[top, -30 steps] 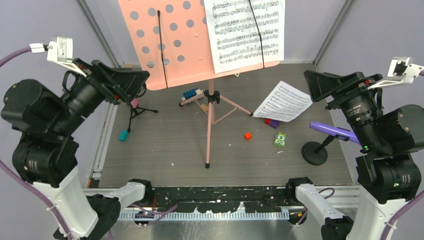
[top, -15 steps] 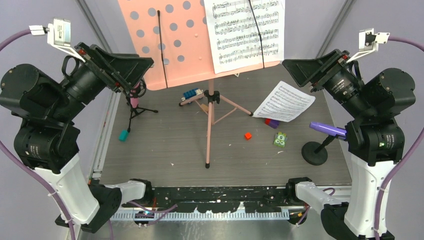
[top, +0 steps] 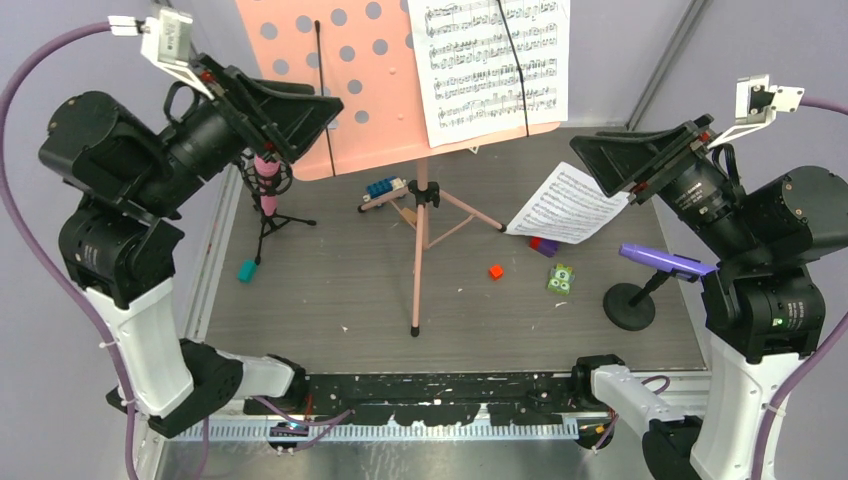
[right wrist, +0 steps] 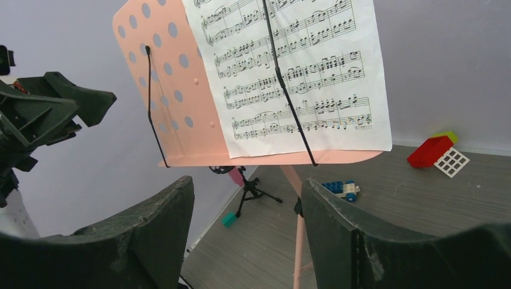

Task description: Pack up the instrument practice props

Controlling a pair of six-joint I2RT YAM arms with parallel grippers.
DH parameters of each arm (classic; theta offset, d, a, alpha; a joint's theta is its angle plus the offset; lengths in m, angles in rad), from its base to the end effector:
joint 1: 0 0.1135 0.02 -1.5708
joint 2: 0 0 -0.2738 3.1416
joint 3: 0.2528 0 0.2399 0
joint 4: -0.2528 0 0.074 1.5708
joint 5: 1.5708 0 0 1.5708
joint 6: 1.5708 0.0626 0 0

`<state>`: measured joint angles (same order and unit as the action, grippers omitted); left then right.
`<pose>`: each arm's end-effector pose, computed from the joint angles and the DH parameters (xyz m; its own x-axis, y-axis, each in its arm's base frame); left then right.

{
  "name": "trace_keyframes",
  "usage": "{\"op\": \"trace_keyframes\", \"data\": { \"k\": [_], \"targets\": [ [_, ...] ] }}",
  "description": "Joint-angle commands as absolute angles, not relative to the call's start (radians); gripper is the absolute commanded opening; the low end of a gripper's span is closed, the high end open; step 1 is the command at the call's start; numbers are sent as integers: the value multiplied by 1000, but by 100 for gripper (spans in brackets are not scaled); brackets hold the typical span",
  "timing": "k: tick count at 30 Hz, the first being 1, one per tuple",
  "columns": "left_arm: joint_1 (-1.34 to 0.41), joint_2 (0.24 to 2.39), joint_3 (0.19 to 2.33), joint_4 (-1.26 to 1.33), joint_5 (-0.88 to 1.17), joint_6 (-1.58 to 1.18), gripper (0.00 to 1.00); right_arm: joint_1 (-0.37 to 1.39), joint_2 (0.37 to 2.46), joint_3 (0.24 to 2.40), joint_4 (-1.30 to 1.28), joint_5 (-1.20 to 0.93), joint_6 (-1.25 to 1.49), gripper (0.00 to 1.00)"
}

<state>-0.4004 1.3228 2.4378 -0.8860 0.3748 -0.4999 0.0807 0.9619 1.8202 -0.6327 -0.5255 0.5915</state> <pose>0.1107 -0.0718 0.6439 -0.1478 -0.4218 -0.8946 0.7067 0.5877 -0.3939 0.0919 0.0389 0.5818 -0.1255 0.4738 -0.8716 -0.5868 0.6730 0.4503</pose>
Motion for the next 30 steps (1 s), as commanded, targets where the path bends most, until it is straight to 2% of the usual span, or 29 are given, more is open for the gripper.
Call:
{"op": "trace_keyframes", "data": {
  "k": [1,11,22,30],
  "targets": [
    [-508,1349,2446,-872,286,-380,67,77,958,1813,-627,-546,571,70],
    [-605,1375,2444,-879,274,-334,67,76,946,1764,-587,-551,590,70],
    [-929,1446,2429,-876,-69,-195,68,77,950,1760,-583,-552,566,71],
    [-943,1481,2385,-797,-73,-255,68,76,986,1792,-554,-572,584,72]
  ]
}}
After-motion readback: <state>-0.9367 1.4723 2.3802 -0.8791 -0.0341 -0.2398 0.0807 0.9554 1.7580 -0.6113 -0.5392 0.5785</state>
